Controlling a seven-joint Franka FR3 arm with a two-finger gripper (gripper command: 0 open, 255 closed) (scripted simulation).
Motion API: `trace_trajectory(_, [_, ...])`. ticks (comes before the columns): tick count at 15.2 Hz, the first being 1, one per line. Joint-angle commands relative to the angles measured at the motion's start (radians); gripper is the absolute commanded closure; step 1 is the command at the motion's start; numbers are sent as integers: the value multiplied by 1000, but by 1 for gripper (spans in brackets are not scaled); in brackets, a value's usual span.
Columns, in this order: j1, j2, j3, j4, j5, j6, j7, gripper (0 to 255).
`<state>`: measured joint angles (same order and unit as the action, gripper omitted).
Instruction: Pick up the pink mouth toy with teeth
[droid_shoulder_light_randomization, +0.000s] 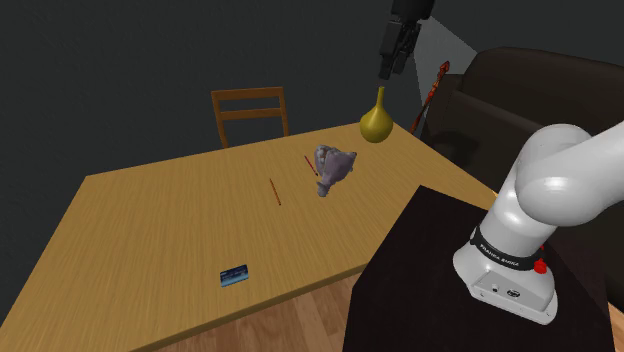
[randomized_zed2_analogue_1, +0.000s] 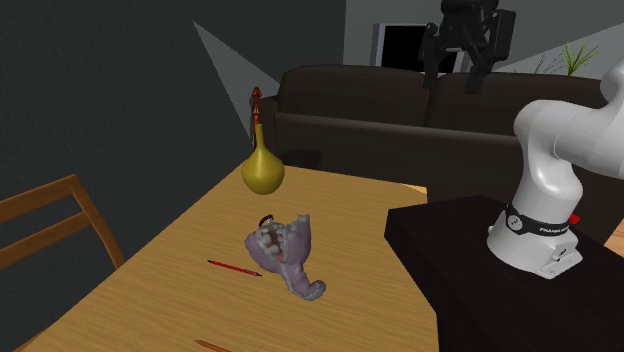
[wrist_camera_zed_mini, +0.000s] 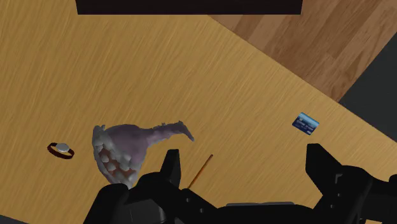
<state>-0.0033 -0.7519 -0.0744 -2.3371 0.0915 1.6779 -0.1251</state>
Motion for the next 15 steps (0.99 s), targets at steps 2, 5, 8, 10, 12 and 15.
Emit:
trace_trajectory(2, [-5,24,11,-10,3,29,24,0])
trace_trajectory(5, [-19,104,43,-33,9,114,97,0])
trace_trajectory(8, [-33,194,71,-44,13,197,169,0])
trace_trajectory(10, [-43,259,88,-45,13,250,218,0])
trace_trajectory(12, [-52,326,103,-41,11,301,267,0])
trace_trajectory(15, [-65,433,121,-26,4,372,341,0])
